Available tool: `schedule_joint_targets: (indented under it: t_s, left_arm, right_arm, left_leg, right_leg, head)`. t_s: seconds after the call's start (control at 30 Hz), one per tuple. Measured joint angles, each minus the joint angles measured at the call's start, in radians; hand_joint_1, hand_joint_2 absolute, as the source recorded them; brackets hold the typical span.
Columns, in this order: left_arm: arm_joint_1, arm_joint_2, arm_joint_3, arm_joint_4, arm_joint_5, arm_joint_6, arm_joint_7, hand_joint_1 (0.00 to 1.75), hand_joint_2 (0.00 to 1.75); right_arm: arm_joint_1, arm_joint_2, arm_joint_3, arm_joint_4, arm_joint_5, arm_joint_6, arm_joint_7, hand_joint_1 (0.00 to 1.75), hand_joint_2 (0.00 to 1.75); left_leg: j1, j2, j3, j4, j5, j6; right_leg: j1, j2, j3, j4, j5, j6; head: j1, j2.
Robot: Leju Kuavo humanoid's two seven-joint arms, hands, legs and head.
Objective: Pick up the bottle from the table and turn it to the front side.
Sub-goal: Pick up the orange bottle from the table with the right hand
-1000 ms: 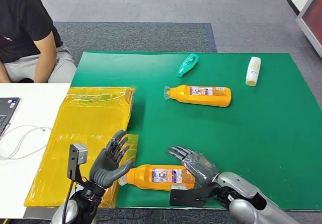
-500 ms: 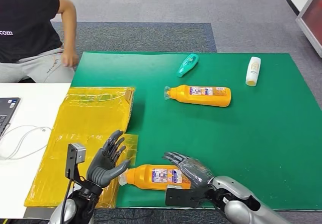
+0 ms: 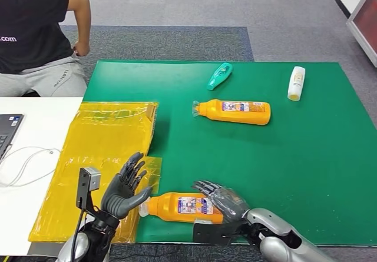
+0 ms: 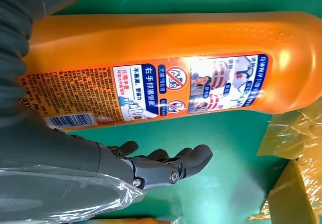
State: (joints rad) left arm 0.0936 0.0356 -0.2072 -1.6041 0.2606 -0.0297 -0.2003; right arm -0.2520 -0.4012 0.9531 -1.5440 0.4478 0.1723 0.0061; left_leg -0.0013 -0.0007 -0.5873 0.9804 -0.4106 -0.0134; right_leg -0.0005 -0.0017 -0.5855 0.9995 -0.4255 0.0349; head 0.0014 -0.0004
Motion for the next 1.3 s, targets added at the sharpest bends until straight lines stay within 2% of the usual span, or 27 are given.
schedule_joint_targets:
  t_s: [0.23, 0.43, 0.7, 0.73, 0.77, 0.83, 0.87, 0.9, 1.3]
  left_arm:
    - [0.001, 0.001, 0.016, 0.0, -0.006, 0.004, 0.003, 0.0, 1.75]
    - [0.015, 0.001, 0.032, -0.003, -0.018, 0.012, 0.009, 0.0, 1.75]
    - [0.031, 0.003, 0.06, -0.019, -0.029, 0.009, 0.02, 0.0, 1.75]
    - [0.031, 0.003, 0.063, -0.021, -0.031, 0.008, 0.021, 0.0, 1.75]
    - [0.032, 0.003, 0.066, -0.023, -0.033, 0.008, 0.022, 0.0, 1.75]
    - [0.032, 0.003, 0.07, -0.027, -0.034, 0.007, 0.023, 0.0, 1.75]
    - [0.032, 0.003, 0.071, -0.028, -0.035, 0.007, 0.024, 0.0, 1.75]
    - [0.032, 0.003, 0.073, -0.029, -0.035, 0.007, 0.024, 0.0, 1.75]
    - [0.033, 0.003, 0.097, -0.037, -0.039, 0.006, 0.024, 0.0, 1.75]
  right_arm:
    - [-0.007, 0.022, -0.001, 0.033, 0.026, 0.002, -0.004, 0.0, 1.75]
    - [-0.011, 0.047, -0.002, 0.08, 0.147, -0.036, 0.043, 0.0, 1.75]
    - [-0.012, 0.062, -0.012, 0.115, 0.208, -0.047, 0.058, 0.0, 1.75]
    - [-0.013, 0.064, -0.012, 0.119, 0.219, -0.046, 0.061, 0.13, 1.75]
    - [-0.015, 0.065, -0.012, 0.122, 0.227, -0.043, 0.062, 0.41, 1.75]
    - [-0.02, 0.067, -0.012, 0.13, 0.241, -0.036, 0.063, 1.28, 1.75]
    - [-0.023, 0.067, -0.012, 0.134, 0.244, -0.032, 0.062, 1.59, 1.75]
    - [-0.026, 0.068, -0.012, 0.138, 0.246, -0.029, 0.061, 1.75, 1.75]
    - [-0.066, 0.07, -0.009, 0.176, 0.267, 0.006, 0.057, 1.75, 1.75]
  left_leg:
    - [0.0, 0.0, 0.0, 0.0, 0.0, 0.0]
    - [0.0, 0.0, 0.0, 0.0, 0.0, 0.0]
    - [0.0, 0.0, 0.001, 0.0, 0.0, 0.0]
    - [0.0, 0.0, 0.001, 0.0, 0.001, 0.001]
    - [0.0, 0.0, 0.001, 0.0, 0.001, 0.001]
    - [0.0, 0.0, 0.001, 0.0, 0.002, 0.001]
    - [0.0, 0.0, 0.001, 0.0, 0.002, 0.002]
    - [0.0, 0.0, 0.001, 0.0, 0.002, 0.002]
    - [0.0, 0.0, 0.001, 0.0, 0.005, 0.001]
  right_leg:
    - [0.0, 0.0, 0.0, 0.0, 0.0, 0.0]
    - [0.0, 0.0, 0.0, 0.0, 0.0, 0.0]
    - [0.0, 0.0, 0.001, 0.0, 0.0, 0.0]
    - [0.0, 0.0, 0.001, 0.0, 0.001, 0.001]
    - [0.0, 0.0, 0.001, 0.0, 0.001, 0.001]
    - [0.0, 0.0, 0.001, 0.0, 0.002, 0.001]
    - [0.0, 0.0, 0.001, 0.0, 0.002, 0.001]
    - [0.0, 0.0, 0.001, 0.0, 0.002, 0.001]
    - [0.0, 0.0, 0.001, 0.0, 0.004, 0.0]
  head:
    - [0.0, 0.0]
    - [0.0, 0.0]
    - [0.0, 0.0]
    - [0.0, 0.0]
    - [0.0, 0.0]
    - [0.0, 0.0]
    - [0.0, 0.0]
    - [0.0, 0.0]
    - [0.0, 0.0]
